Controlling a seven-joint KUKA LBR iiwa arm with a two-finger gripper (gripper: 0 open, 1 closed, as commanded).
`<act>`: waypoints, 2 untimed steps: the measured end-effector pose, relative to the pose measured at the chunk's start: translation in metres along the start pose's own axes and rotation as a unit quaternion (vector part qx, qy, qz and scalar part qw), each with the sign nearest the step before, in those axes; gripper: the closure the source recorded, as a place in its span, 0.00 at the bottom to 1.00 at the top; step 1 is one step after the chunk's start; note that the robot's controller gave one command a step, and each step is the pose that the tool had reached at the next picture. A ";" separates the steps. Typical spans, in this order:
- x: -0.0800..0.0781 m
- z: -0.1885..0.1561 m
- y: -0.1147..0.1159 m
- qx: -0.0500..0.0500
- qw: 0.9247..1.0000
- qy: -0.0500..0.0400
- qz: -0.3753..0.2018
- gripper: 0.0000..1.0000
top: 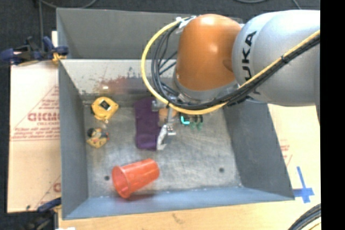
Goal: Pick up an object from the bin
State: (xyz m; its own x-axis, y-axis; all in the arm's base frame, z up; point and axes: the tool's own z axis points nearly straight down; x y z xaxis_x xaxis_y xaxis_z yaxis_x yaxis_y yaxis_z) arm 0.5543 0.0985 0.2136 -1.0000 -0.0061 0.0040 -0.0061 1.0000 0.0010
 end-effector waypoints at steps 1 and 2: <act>-0.002 -0.004 0.000 0.000 1.000 -0.004 0.001 0.00; -0.004 0.000 0.003 0.000 1.000 -0.006 0.001 0.00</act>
Offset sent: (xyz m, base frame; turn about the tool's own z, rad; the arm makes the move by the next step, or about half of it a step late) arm 0.0107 0.0598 -0.0761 -0.0281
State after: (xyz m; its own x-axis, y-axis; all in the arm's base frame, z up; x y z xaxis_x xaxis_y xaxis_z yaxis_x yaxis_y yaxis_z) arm 0.5581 0.1015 0.2138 -1.0000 -0.0044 -0.0085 -0.0044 1.0000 0.0012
